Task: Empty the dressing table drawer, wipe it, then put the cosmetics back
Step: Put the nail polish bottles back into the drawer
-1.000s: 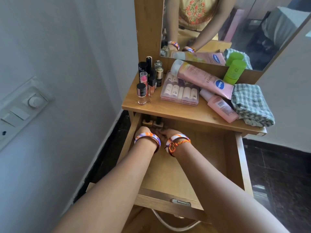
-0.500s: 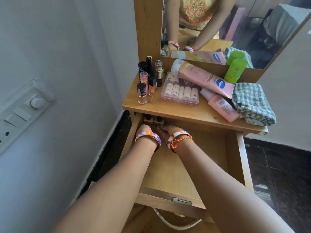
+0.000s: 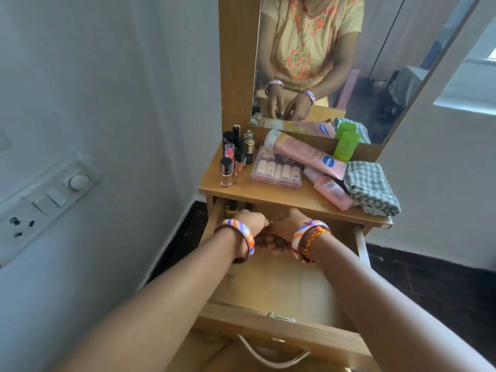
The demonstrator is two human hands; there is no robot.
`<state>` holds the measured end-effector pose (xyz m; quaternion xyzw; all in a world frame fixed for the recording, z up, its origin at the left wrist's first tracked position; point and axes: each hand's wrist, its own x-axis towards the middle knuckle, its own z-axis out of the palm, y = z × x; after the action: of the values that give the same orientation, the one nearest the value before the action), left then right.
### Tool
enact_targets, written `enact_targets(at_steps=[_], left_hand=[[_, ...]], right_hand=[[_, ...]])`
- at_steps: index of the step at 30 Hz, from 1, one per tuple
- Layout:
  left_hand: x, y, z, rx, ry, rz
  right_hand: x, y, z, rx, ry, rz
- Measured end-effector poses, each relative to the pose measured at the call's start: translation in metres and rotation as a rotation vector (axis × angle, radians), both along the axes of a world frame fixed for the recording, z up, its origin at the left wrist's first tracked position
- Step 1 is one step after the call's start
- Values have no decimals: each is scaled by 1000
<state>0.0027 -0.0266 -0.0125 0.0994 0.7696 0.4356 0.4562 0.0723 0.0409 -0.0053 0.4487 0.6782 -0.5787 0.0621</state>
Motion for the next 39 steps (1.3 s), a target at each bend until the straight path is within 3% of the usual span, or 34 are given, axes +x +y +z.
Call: enact_targets(at_steps=[3,9,13,15,17,19,23,28,34,39], left_hand=[[-7,7,31,117,25,3],[-52,27,105,203,426,-50],[-101,39,136,175,688,56],[-124,42,142,101,817,99],[-143,43,140,43,909,54],[-153,45,137,-4,976,-68],[-161,52,124,-46,1052,-358],[-177,61,108,-122,1084,-509],[-182,68,94,-162,1120,-590],[-184,66,93,-106,1176,-572]], right_hand=[[-1,12,37,49,56,91],[-34,37,97,103,332,34],[-61,51,115,178,479,-18],[-75,60,117,314,460,17],[-90,70,115,604,365,118],[-103,73,111,864,311,249],[-127,70,100,1053,285,496],[-143,76,94,1101,223,637],[-150,96,87,1046,184,486],[-147,100,89,994,99,557]])
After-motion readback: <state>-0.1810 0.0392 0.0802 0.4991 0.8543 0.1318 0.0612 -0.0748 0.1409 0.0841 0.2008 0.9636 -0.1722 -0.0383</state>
